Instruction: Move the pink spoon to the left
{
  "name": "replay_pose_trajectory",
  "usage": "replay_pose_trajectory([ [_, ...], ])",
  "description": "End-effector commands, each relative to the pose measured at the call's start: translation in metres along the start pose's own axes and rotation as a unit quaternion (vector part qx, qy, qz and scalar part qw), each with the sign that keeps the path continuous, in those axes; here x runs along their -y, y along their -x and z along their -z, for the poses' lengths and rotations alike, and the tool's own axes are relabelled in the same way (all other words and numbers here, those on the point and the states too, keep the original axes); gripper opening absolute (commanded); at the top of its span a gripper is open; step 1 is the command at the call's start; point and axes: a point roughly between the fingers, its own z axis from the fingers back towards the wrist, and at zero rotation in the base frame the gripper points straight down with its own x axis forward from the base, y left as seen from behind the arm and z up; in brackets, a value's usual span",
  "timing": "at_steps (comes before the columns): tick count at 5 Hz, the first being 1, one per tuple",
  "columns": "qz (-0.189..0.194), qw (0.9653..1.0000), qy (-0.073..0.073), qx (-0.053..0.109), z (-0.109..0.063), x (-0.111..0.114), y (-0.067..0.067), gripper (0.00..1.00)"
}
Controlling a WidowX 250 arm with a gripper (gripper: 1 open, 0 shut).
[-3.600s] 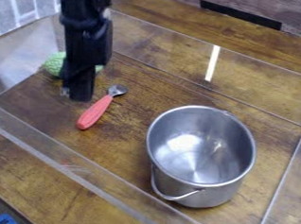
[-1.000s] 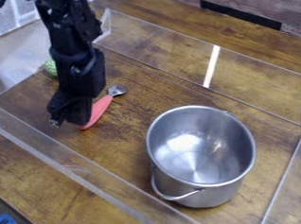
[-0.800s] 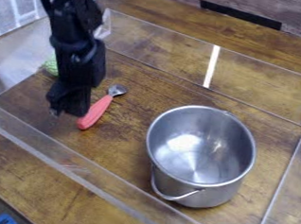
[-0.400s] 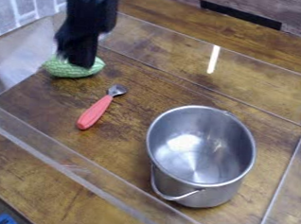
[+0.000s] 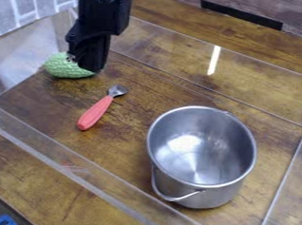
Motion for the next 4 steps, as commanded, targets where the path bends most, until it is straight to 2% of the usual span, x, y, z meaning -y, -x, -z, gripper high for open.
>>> replay_pose_trajectory([
  [1, -0.002, 0.9993, -0.034, 0.016, -0.022, -0.005, -0.004, 1.00],
  [2, 0.008, 0.9992, -0.036, 0.019, -0.026, -0.009, -0.014, 1.00],
  [3, 0.031, 0.9983, -0.044, 0.023, -0.031, -0.016, -0.029, 1.00],
  [4, 0.075, 0.9956, -0.048, 0.029, -0.034, -0.023, -0.052, 1.00],
])
